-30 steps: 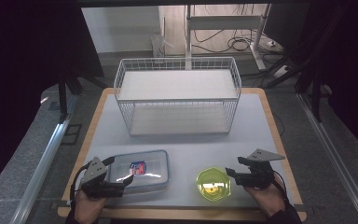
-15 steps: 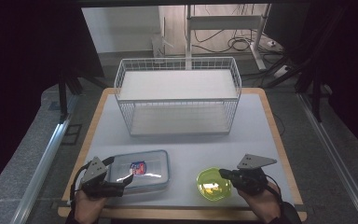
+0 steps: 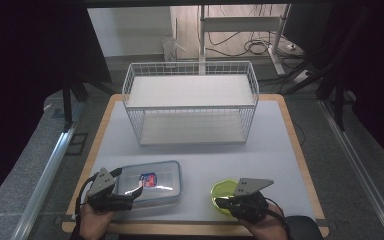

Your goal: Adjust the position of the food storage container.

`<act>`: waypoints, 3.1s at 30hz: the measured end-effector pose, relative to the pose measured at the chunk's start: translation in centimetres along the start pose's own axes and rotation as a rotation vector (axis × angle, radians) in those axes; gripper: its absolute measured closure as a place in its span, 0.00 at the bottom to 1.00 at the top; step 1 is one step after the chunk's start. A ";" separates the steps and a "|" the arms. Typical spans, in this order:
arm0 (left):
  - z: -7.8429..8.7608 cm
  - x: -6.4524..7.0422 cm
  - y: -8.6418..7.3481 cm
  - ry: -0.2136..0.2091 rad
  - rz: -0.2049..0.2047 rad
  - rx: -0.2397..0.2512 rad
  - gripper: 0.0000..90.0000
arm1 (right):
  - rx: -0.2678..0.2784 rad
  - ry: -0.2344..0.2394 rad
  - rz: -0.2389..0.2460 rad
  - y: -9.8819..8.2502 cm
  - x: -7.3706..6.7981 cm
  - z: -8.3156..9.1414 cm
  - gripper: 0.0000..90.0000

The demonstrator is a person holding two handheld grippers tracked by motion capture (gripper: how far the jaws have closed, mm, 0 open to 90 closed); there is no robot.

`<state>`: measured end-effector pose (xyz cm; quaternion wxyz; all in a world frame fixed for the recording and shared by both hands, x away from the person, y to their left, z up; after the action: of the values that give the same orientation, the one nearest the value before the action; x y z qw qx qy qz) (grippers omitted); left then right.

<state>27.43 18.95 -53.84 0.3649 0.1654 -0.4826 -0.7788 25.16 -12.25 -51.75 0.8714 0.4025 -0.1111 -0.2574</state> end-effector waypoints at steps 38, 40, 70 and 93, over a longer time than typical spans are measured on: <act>-0.2 0.1 -0.2 -0.004 -0.006 -0.013 0.06 | -0.070 -0.089 -0.069 -1.7 3.9 -1.0 0.99; -0.2 0.1 -0.2 -0.005 -0.006 -0.015 0.06 | -0.065 -0.088 -0.065 -1.3 4.1 -1.3 0.99; -0.3 0.2 -0.3 -0.009 -0.011 -0.025 0.06 | -0.085 -0.142 -0.059 0.4 5.2 -3.6 0.99; -0.2 0.2 -0.3 -0.001 -0.023 -0.021 0.06 | -0.044 -0.268 -0.202 -1.2 12.0 -1.0 0.99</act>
<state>27.33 18.74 -54.20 0.3574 0.1665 -0.4727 -0.7881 35.24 -18.78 -53.49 0.8270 0.3546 -0.1797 -0.3976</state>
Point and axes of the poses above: each handheld gripper's, and its own axes: z roughly backward along the jaws, y roughly out of its top, x roughly to its right, the point moved 8 cm from there along -z, roughly forward along the jaws, and after that the axes turned 9 degrees about -y, right-handed, at the moved point
